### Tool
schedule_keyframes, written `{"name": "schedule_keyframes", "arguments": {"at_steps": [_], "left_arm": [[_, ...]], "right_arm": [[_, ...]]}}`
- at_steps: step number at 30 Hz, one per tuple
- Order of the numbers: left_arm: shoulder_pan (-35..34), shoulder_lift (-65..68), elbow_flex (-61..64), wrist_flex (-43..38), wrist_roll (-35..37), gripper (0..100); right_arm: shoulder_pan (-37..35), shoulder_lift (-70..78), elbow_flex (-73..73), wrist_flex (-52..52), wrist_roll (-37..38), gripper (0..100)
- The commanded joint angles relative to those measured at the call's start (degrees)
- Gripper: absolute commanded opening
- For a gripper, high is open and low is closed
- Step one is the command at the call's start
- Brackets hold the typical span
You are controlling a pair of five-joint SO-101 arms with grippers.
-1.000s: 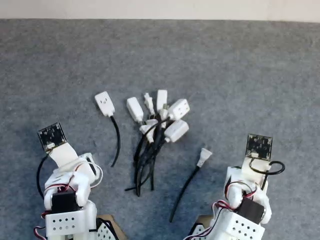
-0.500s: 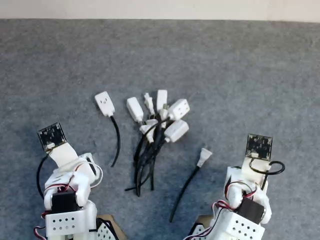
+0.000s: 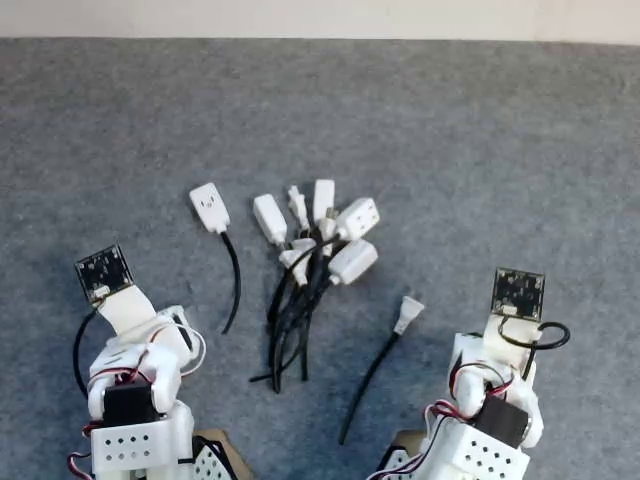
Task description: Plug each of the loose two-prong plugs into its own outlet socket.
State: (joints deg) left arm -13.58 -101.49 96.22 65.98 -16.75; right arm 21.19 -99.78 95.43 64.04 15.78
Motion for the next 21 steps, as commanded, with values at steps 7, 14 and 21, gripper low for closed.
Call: {"name": "schedule_keyframes", "arguments": {"at_steps": [7, 14, 21], "left_arm": [[-0.4, 0.1, 1.0, -1.0, -0.6, 23], [0.7, 0.1, 1.0, -1.0, -0.6, 23], [4.7, -0.2, 1.0, -1.0, -0.5, 23]], "right_arm": [[-0.5, 0.6, 8.0, 0.2, -0.4, 0.5], [-4.3, 0.6, 8.0, 0.2, -0.4, 0.5], [-12.4, 0.6, 8.0, -1.4, -0.4, 0.5]]}}
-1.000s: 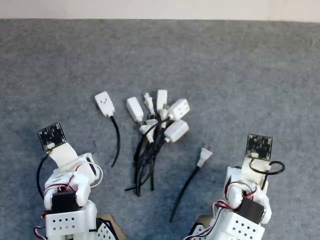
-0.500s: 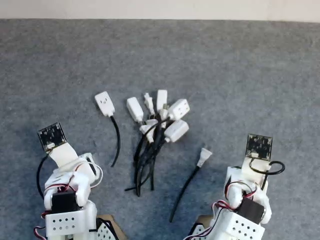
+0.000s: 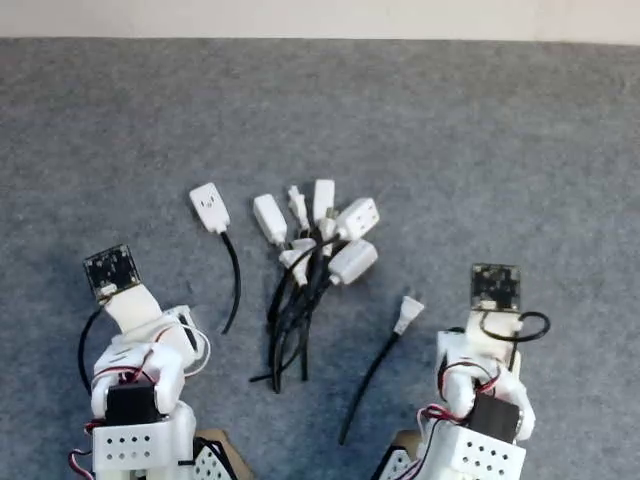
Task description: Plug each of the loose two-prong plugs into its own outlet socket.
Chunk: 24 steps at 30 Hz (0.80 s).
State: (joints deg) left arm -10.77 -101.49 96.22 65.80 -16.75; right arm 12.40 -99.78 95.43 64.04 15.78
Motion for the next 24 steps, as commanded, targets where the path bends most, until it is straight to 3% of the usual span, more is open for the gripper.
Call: {"name": "schedule_keyframes", "arguments": {"at_steps": [1, 6, 11, 16, 21, 24], "left_arm": [[2.3, -0.2, 1.0, -0.8, -0.5, 23], [3.6, -0.3, 1.0, -3.2, -0.7, 23], [-0.4, -0.3, -0.8, -6.9, -0.8, 23], [-5.9, 0.3, -9.4, -7.6, -0.6, 23], [-6.1, 1.6, -25.1, 0.4, -0.6, 23], [-6.1, 9.5, -37.2, 5.3, -0.6, 23]], "right_arm": [[-4.4, 0.6, 8.0, -2.3, -0.4, 0.5], [-5.8, 0.6, 8.0, -8.5, 0.5, 0.5], [-8.8, 0.6, 8.0, -5.9, 23.4, 0.5], [-8.6, 0.6, 7.9, -5.1, 15.9, 0.5], [-8.7, 0.9, 2.2, -4.7, 13.4, 0.5], [-8.6, 1.1, -3.3, -3.4, 11.9, 0.6]]}}
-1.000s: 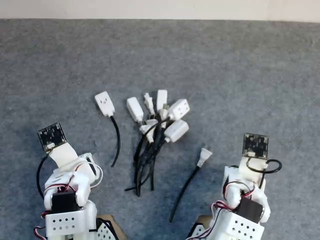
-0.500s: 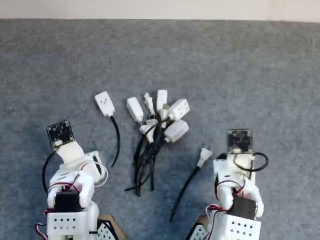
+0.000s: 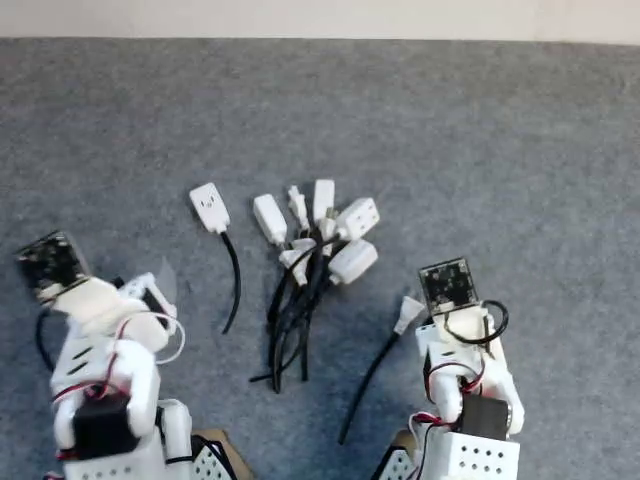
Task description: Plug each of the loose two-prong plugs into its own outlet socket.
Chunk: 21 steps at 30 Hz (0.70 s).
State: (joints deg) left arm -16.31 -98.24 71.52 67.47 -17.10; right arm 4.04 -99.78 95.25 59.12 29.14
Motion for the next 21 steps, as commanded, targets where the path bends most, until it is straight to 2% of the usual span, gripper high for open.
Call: {"name": "schedule_keyframes", "arguments": {"at_steps": [1, 7, 13, 16, 21], "left_arm": [[-0.6, 10.5, -17.0, 4.9, -0.4, 23], [2.8, 48.4, -45.1, 13.8, -0.2, 23], [7.5, 87.3, -73.6, 23.2, 0.4, 23], [9.1, 101.2, -86.7, 25.2, 4.3, 23], [12.4, 118.2, -103.2, 26.3, 9.3, 23]], "right_arm": [[-0.5, 1.1, -5.3, 2.3, -2.1, 0.6], [-5.6, 1.3, -15.3, 6.1, -9.1, 0.6], [-5.8, 3.7, -14.8, 4.6, -10.1, 0.6], [-5.8, 13.2, -16.0, 2.0, -10.3, 0.6], [-5.8, 36.6, -27.0, -2.4, -14.5, 0.6]]}}
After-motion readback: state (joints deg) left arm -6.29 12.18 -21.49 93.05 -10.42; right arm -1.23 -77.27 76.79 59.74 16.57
